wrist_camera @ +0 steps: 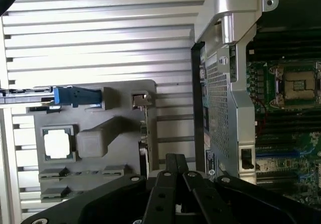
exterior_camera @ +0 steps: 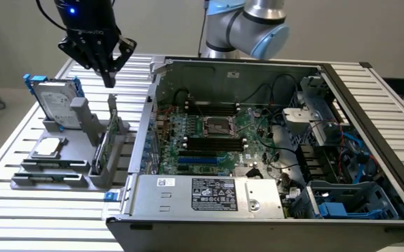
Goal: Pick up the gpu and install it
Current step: 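Reach for the gpu, then pick up the gpu and move the gpu toward the slot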
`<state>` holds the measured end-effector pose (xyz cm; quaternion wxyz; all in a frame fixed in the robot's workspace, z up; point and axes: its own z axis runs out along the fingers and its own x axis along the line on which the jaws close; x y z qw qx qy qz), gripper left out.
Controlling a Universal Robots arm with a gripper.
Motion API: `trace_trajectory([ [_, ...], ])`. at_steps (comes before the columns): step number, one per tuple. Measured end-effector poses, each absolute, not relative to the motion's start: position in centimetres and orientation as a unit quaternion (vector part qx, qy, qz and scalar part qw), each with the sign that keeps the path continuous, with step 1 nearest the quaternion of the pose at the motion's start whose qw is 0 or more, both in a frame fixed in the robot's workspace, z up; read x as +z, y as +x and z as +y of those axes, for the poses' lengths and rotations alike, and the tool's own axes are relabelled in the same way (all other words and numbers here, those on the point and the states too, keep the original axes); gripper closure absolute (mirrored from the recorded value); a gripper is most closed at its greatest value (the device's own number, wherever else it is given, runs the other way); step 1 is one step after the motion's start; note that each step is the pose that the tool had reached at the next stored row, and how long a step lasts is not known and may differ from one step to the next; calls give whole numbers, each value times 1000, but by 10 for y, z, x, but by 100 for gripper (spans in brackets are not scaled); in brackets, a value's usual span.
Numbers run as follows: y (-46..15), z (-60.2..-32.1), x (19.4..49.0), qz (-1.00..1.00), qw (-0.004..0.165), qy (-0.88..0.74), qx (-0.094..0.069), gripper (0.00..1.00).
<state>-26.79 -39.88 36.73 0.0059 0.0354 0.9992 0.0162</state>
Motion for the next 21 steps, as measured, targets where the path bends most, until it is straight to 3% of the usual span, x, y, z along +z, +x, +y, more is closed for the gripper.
trace_trajectory([
  [21, -294, -399, 362, 999, 2, 35, 9, 89],
])
